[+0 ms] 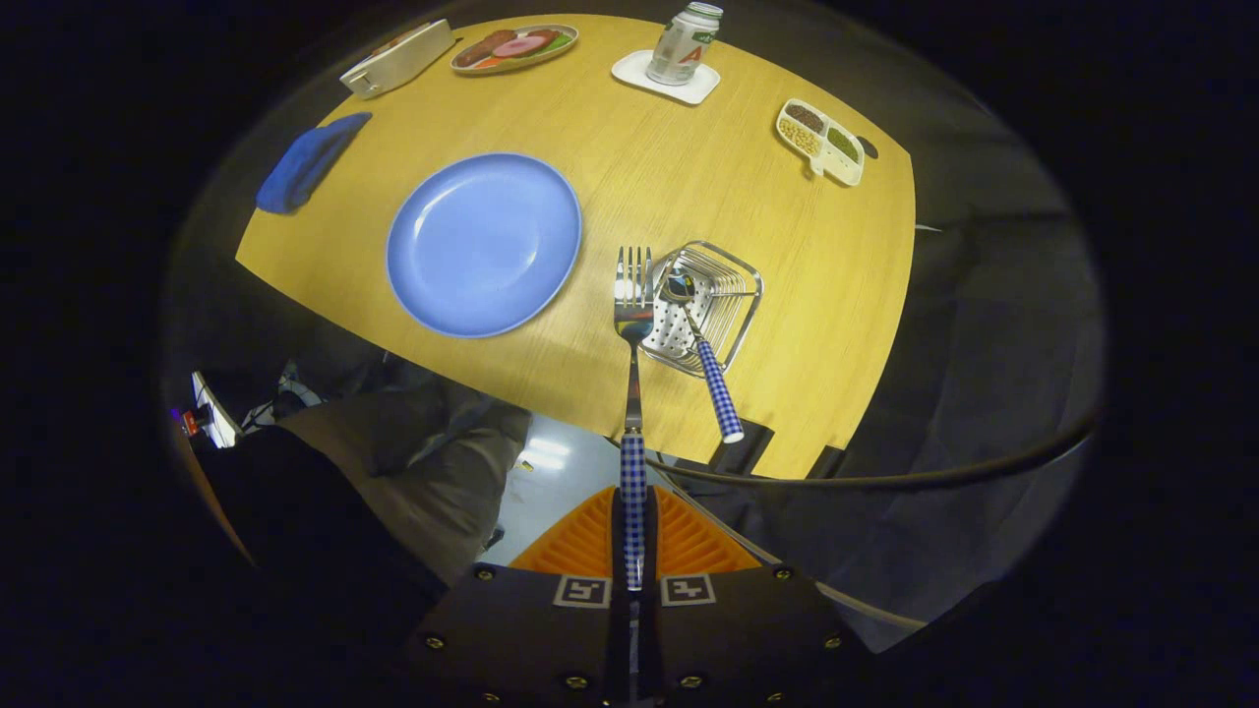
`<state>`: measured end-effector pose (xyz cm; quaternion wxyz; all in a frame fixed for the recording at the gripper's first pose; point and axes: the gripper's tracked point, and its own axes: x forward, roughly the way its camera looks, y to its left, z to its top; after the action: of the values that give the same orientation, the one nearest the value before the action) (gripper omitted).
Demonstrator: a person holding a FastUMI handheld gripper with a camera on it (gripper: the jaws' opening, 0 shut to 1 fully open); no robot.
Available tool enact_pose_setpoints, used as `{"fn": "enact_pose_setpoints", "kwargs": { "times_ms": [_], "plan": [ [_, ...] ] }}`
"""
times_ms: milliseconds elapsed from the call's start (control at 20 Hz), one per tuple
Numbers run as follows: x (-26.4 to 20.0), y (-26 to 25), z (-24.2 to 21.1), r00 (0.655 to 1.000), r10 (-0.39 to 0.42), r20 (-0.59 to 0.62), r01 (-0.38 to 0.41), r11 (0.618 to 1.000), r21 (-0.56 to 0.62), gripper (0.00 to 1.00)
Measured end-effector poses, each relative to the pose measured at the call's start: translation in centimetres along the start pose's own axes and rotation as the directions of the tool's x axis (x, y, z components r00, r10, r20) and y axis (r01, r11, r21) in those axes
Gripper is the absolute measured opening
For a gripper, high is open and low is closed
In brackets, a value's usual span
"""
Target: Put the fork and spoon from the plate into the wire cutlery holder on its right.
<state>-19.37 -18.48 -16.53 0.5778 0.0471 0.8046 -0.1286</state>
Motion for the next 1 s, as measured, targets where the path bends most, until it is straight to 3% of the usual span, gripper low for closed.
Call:
{"fn": "enact_pose_setpoints", "kwargs": {
  "times_ms": [250,700,1000],
  "plan": [
    [0.2,-3.0,-0.8,0.995,-0.028,-0.099,0.024,0.999,-0.036,0.04],
    [2.2,-4.9,1.3,0.967,-0.029,-0.252,-0.002,0.993,-0.121,0.04],
    [2.1,-5.0,1.6,0.933,-0.017,-0.360,-0.030,0.991,-0.127,0.04]
  ]
}}
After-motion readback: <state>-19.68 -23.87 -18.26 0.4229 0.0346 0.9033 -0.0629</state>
